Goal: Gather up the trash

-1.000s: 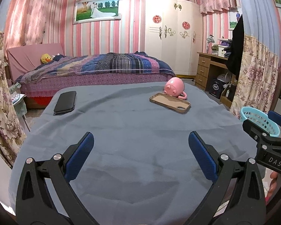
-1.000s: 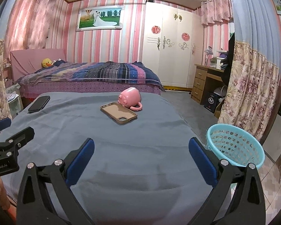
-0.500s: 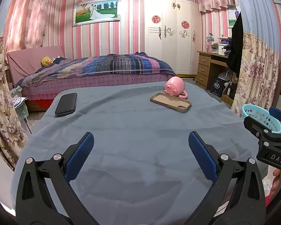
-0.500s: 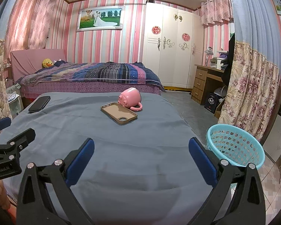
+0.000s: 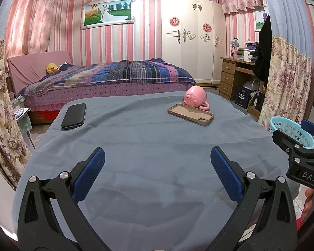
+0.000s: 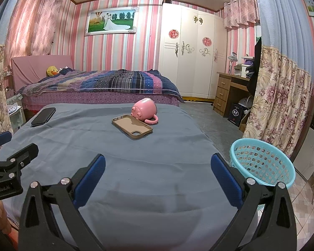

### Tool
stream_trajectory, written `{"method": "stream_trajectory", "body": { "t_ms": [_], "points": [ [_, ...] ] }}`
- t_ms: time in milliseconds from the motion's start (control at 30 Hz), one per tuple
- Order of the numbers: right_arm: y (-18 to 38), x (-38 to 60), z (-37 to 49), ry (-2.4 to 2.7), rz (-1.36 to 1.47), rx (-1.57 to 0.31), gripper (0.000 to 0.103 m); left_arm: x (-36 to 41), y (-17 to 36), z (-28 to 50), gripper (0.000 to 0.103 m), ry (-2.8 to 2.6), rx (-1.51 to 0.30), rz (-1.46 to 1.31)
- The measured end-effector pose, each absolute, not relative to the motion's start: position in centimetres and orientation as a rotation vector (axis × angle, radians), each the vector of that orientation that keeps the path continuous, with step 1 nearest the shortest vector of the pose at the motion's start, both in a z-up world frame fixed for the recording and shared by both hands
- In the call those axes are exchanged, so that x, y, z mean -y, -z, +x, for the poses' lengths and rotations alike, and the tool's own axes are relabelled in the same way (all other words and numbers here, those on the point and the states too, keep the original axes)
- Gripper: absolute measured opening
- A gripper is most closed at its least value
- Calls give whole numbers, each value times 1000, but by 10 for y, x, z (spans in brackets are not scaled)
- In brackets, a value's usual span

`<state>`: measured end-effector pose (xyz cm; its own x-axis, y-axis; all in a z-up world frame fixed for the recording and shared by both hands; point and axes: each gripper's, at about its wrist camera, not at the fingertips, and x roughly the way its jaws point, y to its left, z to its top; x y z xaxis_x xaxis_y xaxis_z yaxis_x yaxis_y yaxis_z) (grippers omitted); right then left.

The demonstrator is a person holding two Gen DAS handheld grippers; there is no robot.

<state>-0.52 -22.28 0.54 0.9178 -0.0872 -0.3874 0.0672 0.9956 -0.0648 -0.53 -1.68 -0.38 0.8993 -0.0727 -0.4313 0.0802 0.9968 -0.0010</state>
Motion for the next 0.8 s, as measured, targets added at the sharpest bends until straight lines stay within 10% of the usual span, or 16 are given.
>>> {"method": "stream_trajectory", "body": {
  "t_ms": [800],
  "points": [
    [-5,223,-5,80,-49,-400,98,15,4,-5,98,76,-445,16]
  ]
}}
